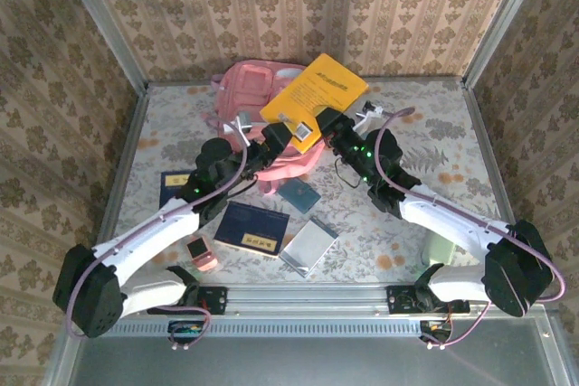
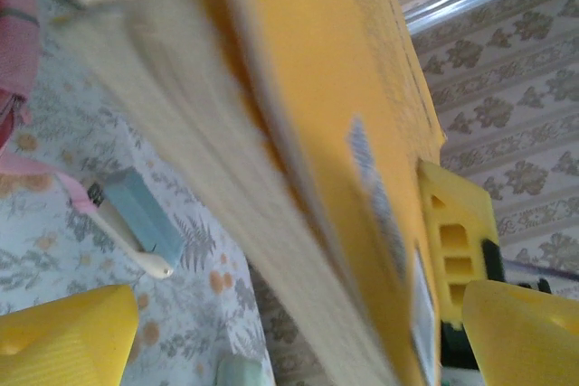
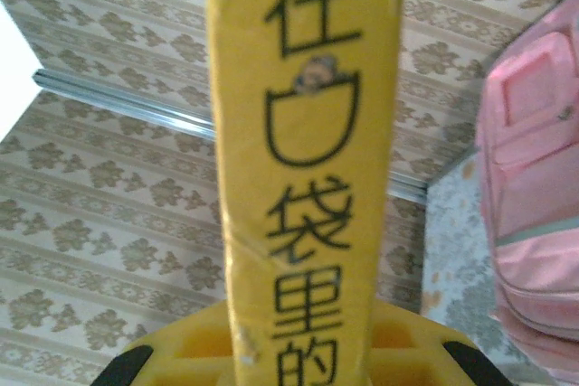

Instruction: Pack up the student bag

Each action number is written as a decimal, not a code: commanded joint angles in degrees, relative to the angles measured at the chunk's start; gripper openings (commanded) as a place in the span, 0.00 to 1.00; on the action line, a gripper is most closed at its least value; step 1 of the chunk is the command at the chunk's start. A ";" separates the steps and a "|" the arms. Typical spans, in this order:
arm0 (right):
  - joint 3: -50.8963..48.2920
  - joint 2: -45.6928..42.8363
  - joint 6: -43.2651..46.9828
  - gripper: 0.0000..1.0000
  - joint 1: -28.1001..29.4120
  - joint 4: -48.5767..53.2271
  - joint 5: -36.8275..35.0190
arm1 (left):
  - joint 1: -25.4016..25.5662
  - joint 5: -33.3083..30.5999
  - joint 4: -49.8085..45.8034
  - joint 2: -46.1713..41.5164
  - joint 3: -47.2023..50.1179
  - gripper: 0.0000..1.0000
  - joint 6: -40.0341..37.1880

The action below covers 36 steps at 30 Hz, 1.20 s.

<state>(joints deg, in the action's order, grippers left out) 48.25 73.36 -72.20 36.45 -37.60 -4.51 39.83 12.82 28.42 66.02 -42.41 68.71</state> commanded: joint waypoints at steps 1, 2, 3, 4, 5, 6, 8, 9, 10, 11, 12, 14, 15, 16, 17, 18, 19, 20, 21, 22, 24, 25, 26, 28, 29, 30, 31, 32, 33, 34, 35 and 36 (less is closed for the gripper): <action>2.67 -1.20 -1.49 0.00 0.72 -8.96 -2.83 | 0.07 -3.54 8.95 0.64 -0.13 0.90 1.60; 2.19 -1.20 -2.24 0.00 0.97 -9.29 -3.15 | 0.07 -4.37 9.84 0.92 -0.02 0.88 1.60; 1.74 -1.22 -2.73 0.00 1.33 -9.74 -3.58 | 0.02 -4.93 10.68 1.17 -0.04 0.86 1.38; 1.36 -1.19 -2.91 0.00 1.66 -10.07 -3.81 | 0.01 -5.30 11.28 1.45 -0.04 0.83 1.28; 1.14 -1.07 -2.95 0.00 2.09 -10.33 -4.16 | -0.02 -5.64 12.26 1.84 -0.10 0.80 1.36; 0.97 -1.03 -2.86 0.00 2.50 -10.51 -4.40 | -0.02 -5.69 13.42 2.31 -0.19 0.77 1.50; 0.75 -0.86 -2.56 0.00 2.97 -10.82 -4.79 | -0.06 -5.29 15.70 3.44 -0.54 0.69 2.32; 0.62 -0.78 -2.47 0.00 3.10 -10.91 -4.95 | -0.02 -4.95 17.00 4.07 -0.69 0.64 3.01; 0.41 -0.77 -2.43 0.00 3.23 -11.04 -5.19 | -0.04 -4.68 18.11 4.63 -0.82 0.61 3.54; 0.29 -0.69 -2.42 0.00 3.36 -11.23 -5.49 | -0.02 -4.31 19.40 5.17 -0.78 0.56 4.26; 0.19 -0.59 -2.13 0.00 3.44 -11.35 -5.64 | 0.00 -4.05 20.54 5.69 -0.87 0.52 4.83; 0.02 -0.50 -1.76 0.00 3.62 -11.00 -6.24 | 0.11 -3.57 22.61 6.58 -0.92 0.44 5.66; -0.23 -0.40 -1.52 0.00 3.72 -11.23 -6.46 | 0.15 -3.29 23.62 6.90 -0.92 0.41 5.89; -0.40 -0.28 -1.22 0.00 3.72 -11.50 -6.49 | 0.15 -3.09 24.46 7.18 -0.99 0.38 6.04; -0.52 -0.21 -1.02 0.00 3.81 -11.46 -6.68 | 0.19 -2.90 25.26 7.39 -1.08 0.34 6.16; -0.78 -0.11 -0.93 0.00 3.88 -11.44 -6.92 | 0.23 -2.54 25.67 7.69 -1.29 0.32 6.12; -0.98 0.08 -0.81 0.00 3.97 -11.61 -7.06 | 0.33 -2.24 25.85 7.88 -1.58 0.31 6.09; -1.10 0.27 -0.66 0.00 4.02 -11.78 -7.11 | 0.27 -1.86 25.81 8.07 -1.94 0.31 6.09; -1.29 0.53 -0.75 0.00 4.14 -11.98 -7.18 | 0.33 -1.59 25.94 8.29 -2.21 0.33 6.09; -1.44 0.73 -0.82 0.00 4.24 -12.29 -7.26 | 0.40 -1.44 26.13 8.41 -2.35 0.34 6.14; -1.67 1.08 -0.84 0.00 4.42 -12.58 -7.31 | 0.42 -1.51 26.16 8.47 -2.59 0.36 6.09; -1.75 1.15 -0.83 0.00 4.49 -12.58 -7.43 | 0.41 -1.57 26.16 8.58 -2.67 0.35 6.09; -1.83 1.29 -0.81 0.00 4.50 -12.58 -7.50 | 0.47 -1.48 26.28 8.76 -2.84 0.34 6.16; -1.93 1.29 -0.59 0.00 4.60 -12.54 -7.57 | 0.46 -0.99 26.70 9.24 -3.19 0.31 6.34; -2.02 1.35 -0.45 0.00 4.60 -12.42 -7.67 | 0.51 -0.66 27.32 9.53 -3.22 0.28 6.50; -2.10 1.30 -0.16 0.00 4.53 -12.16 -7.81 | 0.49 -0.24 27.83 9.81 -3.42 0.26 6.74; -2.17 1.13 0.11 0.00 4.60 -11.85 -7.94 | 0.51 0.04 28.14 10.05 -3.53 0.23 6.87; -2.30 0.95 0.22 0.00 4.60 -11.46 -8.17 | 0.41 0.38 28.48 10.23 -3.55 0.18 6.97; -2.45 0.86 0.42 0.00 4.60 -11.27 -8.25 | 0.42 0.53 28.53 10.26 -3.56 0.13 6.92; -2.54 0.73 0.76 0.00 4.57 -11.04 -8.22 | 0.33 0.69 28.53 10.15 -3.55 0.08 6.73; -2.55 0.36 1.23 0.00 4.58 -10.03 -8.27 | 0.19 0.88 28.25 9.95 -3.54 0.01 6.51; -2.53 0.00 1.70 0.00 4.59 -8.96 -8.29 | -0.09 1.11 27.71 9.59 -3.55 0.00 6.32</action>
<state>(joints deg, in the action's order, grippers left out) 46.09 74.74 -73.25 40.47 -45.01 -12.36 39.70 11.57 52.84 76.14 -43.70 76.51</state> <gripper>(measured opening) 0.183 0.183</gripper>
